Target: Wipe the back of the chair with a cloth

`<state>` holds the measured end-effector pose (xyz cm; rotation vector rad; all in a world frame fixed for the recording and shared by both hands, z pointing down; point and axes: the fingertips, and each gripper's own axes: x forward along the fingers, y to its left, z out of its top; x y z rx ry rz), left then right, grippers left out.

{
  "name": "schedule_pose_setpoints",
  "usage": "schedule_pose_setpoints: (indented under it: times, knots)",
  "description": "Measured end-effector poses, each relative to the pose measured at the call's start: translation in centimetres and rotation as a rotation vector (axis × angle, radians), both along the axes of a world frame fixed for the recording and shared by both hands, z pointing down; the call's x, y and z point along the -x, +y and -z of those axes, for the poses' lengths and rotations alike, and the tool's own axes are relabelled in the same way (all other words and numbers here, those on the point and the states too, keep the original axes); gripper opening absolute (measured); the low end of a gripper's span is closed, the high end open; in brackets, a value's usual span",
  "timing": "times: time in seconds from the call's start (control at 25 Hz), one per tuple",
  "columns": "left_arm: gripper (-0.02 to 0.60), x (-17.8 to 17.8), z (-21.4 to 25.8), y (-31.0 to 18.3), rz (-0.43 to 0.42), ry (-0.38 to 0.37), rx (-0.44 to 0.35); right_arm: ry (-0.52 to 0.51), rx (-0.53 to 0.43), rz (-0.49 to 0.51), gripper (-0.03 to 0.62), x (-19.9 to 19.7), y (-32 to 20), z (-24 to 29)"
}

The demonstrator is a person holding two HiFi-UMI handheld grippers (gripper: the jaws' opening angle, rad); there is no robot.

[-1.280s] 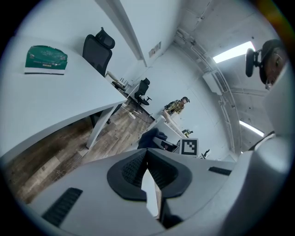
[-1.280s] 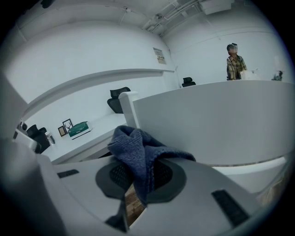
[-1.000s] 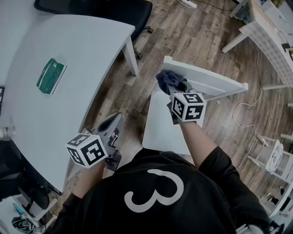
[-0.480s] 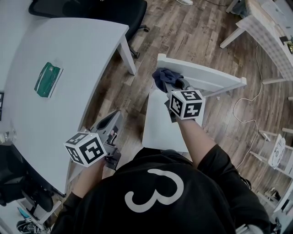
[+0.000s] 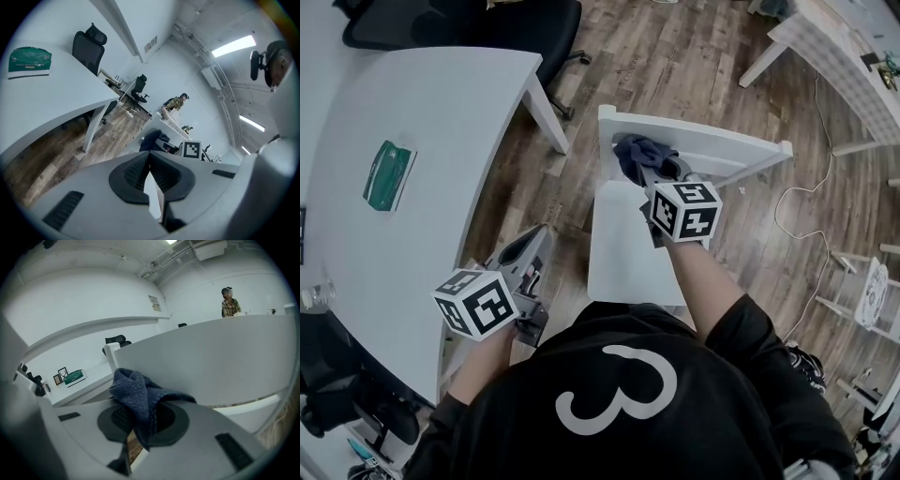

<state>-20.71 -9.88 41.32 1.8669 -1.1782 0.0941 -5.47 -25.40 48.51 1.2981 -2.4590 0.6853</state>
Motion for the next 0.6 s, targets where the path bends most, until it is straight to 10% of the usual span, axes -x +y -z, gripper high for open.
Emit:
schedule_pose_setpoints:
  times: [0.6]
  knots:
    - [0.014, -5.1, -0.1, -0.9, -0.108, -0.003, 0.003, 0.009, 0.010, -0.123, 0.051, -8.2, 0.0, -0.4]
